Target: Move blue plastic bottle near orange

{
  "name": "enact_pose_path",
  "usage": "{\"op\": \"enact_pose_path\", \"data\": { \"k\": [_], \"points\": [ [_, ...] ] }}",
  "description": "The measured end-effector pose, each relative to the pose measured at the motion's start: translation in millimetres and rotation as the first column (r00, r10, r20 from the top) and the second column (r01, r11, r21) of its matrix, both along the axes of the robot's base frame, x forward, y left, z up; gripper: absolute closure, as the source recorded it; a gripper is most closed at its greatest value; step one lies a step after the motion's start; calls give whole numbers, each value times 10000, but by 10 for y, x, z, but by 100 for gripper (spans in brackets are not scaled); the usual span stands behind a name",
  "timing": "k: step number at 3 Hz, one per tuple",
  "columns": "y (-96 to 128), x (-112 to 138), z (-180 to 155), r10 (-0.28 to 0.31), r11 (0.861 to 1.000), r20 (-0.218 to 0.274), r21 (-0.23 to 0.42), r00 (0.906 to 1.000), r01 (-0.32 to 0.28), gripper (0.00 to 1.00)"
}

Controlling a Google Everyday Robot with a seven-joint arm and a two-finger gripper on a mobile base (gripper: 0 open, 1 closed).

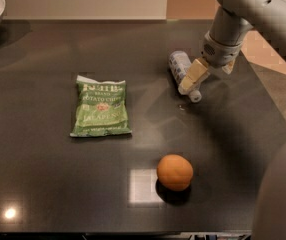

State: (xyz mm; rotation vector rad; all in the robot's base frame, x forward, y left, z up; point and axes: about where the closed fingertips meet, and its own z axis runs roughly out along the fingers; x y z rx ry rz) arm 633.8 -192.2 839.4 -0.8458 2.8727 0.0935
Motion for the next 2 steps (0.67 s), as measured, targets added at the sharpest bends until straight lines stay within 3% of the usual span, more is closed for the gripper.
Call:
{"op": "enact_pose_path", "data": {
  "k": [2],
  "points": [
    [193, 265, -22, 237, 9995, 94, 196, 9997, -239, 0]
  ]
}}
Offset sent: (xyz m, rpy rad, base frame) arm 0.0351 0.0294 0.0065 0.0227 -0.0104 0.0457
